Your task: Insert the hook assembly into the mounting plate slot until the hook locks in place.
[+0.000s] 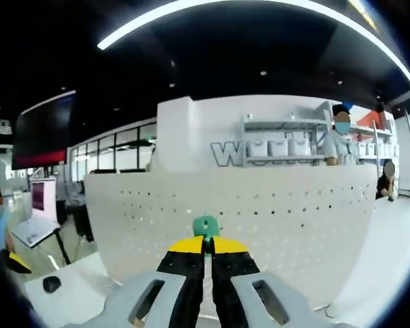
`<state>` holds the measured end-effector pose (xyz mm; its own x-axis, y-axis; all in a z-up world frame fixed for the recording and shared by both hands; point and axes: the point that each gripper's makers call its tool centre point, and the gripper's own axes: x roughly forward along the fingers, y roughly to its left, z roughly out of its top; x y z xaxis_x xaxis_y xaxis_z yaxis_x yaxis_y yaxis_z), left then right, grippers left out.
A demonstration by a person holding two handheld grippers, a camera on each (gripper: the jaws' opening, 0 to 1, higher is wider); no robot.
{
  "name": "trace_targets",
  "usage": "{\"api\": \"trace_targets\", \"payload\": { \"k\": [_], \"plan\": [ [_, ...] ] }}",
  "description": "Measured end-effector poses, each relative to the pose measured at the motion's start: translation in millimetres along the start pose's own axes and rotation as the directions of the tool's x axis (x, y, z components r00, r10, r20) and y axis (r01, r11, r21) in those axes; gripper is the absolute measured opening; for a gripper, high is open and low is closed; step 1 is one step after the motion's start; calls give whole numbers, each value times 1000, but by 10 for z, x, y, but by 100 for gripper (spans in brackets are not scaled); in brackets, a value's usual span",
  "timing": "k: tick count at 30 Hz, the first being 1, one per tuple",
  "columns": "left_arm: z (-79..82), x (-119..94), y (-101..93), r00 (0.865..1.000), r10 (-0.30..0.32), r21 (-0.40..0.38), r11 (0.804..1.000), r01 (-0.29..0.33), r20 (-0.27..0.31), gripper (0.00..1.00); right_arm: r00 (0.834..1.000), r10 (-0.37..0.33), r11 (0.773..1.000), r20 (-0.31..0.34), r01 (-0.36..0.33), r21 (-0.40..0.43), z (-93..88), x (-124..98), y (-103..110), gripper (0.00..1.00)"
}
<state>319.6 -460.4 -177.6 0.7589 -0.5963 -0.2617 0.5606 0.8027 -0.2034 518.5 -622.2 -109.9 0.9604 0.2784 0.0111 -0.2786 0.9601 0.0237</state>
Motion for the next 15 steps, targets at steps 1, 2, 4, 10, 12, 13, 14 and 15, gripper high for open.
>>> {"api": "trace_targets", "payload": {
  "k": [1, 2, 4, 10, 12, 13, 14, 15],
  "plan": [
    [-5, 0, 4, 1000, 1, 0, 1000, -1, -2, 100, 1000, -2, 1000, 2, 2, 0, 6, 14, -9, 0],
    [-13, 0, 9, 1000, 1, 1, 1000, -1, -4, 100, 1000, -4, 1000, 1, 4, -3, 8, 31, -14, 0],
    [-24, -2, 19, 1000, 2, 1, 1000, -2, -10, 100, 1000, -9, 1000, 4, 9, -5, 21, 71, -39, 0],
    [-7, -9, 60, 1000, 10, 3, 1000, -10, -10, 100, 999, -31, 1000, 16, 31, 4, 68, 165, -116, 0],
    [-15, -5, 70, 1000, 12, 6, 1000, -12, -16, 100, 999, -36, 999, 21, 36, 9, 82, 198, -140, 0],
    [-15, -5, 75, 1000, 13, 8, 1000, -13, -16, 100, 999, -40, 998, 23, 39, 44, 85, 223, -158, 0],
    [-16, -3, 81, 1000, 13, 8, 1000, -13, -16, 100, 999, -43, 998, 25, 42, 52, 92, 239, -175, 0],
    [-19, -1, 85, 1000, 14, 8, 1000, -14, -17, 100, 998, -49, 997, 27, 48, 52, 101, 254, -196, 0]
  ]
}}
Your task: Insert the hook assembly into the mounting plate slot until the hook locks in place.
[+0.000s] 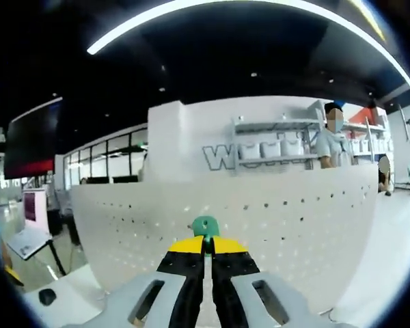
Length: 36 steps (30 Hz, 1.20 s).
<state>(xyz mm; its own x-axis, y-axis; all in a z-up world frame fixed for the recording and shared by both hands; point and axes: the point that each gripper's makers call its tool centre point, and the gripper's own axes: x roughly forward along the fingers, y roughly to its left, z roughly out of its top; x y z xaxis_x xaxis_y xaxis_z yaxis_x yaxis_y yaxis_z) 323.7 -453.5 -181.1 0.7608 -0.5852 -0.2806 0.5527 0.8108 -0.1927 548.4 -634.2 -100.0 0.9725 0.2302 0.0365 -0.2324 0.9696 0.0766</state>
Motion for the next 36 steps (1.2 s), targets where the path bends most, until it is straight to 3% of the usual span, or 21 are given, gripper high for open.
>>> {"api": "trace_targets", "payload": {
  "k": [12, 23, 36],
  "plan": [
    [-34, 15, 38, 1000, 7, 0, 1000, -7, -12, 100, 998, -34, 999, 54, 36, -31, 173, 224, -92, 0],
    [-34, -35, 172, 999, 40, -14, 999, -40, -13, 100, 995, -64, 997, 73, 66, -26, 162, 359, -164, 0],
    [-20, -28, 165, 999, 43, -15, 999, -43, -10, 100, 994, -87, 996, 59, 87, 2, 62, 371, -235, 0]
  ]
}}
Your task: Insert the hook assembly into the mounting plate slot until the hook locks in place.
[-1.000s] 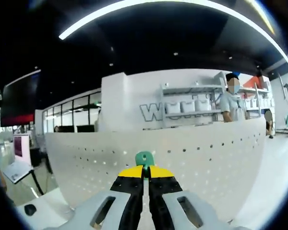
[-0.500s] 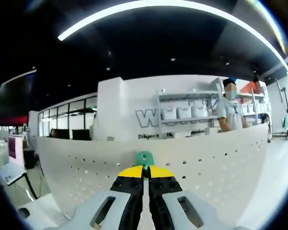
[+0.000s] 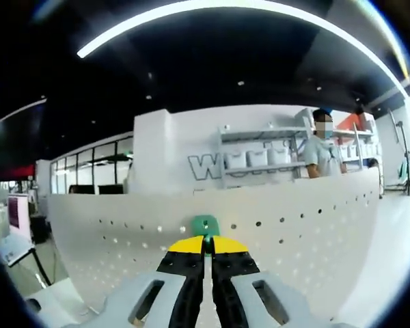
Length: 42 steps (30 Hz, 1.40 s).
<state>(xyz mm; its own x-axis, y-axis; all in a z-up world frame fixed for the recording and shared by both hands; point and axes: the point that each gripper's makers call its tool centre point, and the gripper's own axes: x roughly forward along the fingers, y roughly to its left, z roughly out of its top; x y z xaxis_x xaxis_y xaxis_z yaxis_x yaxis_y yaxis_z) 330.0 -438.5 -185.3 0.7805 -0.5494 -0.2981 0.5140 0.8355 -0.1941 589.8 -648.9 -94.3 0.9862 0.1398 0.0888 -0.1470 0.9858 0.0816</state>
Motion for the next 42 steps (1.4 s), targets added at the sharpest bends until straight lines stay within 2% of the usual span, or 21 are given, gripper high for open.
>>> {"api": "trace_targets", "payload": {
  "k": [8, 12, 22, 26, 31, 37, 42],
  "plan": [
    [-26, -35, 33, 1000, 14, -6, 1000, -14, -3, 100, 1000, -13, 1000, -4, 13, 16, -35, 11, 3, 0],
    [-39, -46, 55, 1000, 18, -11, 1000, -19, -3, 100, 1000, -22, 1000, -12, 22, -3, -73, 16, 4, 0],
    [6, -61, 72, 1000, 20, -5, 1000, -20, 8, 99, 999, -31, 1000, -35, 30, -7, -83, 33, 15, 1],
    [-4, -65, 57, 1000, 18, -8, 1000, -18, 9, 99, 999, -15, 1000, -43, 16, 23, -73, 59, 45, 8],
    [1, -67, 33, 1000, 18, -6, 1000, -17, 15, 98, 998, -10, 1000, -61, 10, 7, -94, 39, 49, 9],
    [10, -77, 31, 1000, 22, -5, 1000, -22, 22, 98, 1000, -4, 1000, -28, 5, 28, 48, -2, 36, 12],
    [19, -80, 3, 999, 20, -1, 1000, -20, 25, 98, 1000, 7, 1000, -11, -7, 12, 145, -27, 32, 12]
  ]
}}
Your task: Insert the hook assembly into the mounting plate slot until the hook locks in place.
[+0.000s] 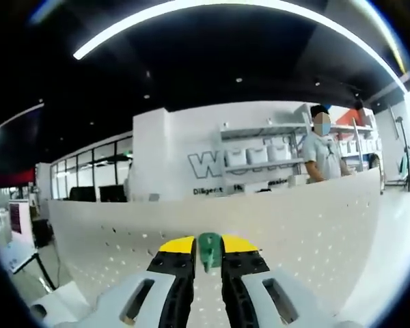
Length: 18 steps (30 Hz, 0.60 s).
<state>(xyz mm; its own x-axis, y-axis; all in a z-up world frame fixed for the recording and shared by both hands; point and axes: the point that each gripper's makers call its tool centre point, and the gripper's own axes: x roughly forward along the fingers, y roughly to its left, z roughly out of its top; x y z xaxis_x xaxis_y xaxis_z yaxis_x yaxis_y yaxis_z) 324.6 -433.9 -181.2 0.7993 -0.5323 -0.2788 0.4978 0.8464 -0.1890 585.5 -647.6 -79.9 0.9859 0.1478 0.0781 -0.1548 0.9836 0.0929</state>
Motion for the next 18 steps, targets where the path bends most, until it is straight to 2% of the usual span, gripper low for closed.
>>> {"api": "trace_targets", "payload": {
  "k": [5, 8, 13, 15, 18],
  "plan": [
    [31, -13, -36, 1000, -1, 12, 1000, 1, 8, 98, 1000, 28, 1000, -10, -28, 2, 23, -59, 62, 13],
    [34, -21, -51, 1000, 0, 13, 1000, 0, 11, 98, 999, 45, 998, -20, -46, -31, 27, -96, 110, 13],
    [37, -40, -79, 1000, 3, 17, 1000, -3, 14, 98, 998, 55, 998, 3, -55, -30, 148, -183, 122, 16],
    [24, -38, -82, 1000, 4, 20, 1000, -4, 10, 98, 998, 60, 996, 4, -59, -60, 175, -204, 132, 18],
    [5, -40, -78, 1000, 8, 21, 1000, -8, 5, 98, 998, 68, 996, 10, -68, -59, 210, -249, 127, 18]
  ]
}}
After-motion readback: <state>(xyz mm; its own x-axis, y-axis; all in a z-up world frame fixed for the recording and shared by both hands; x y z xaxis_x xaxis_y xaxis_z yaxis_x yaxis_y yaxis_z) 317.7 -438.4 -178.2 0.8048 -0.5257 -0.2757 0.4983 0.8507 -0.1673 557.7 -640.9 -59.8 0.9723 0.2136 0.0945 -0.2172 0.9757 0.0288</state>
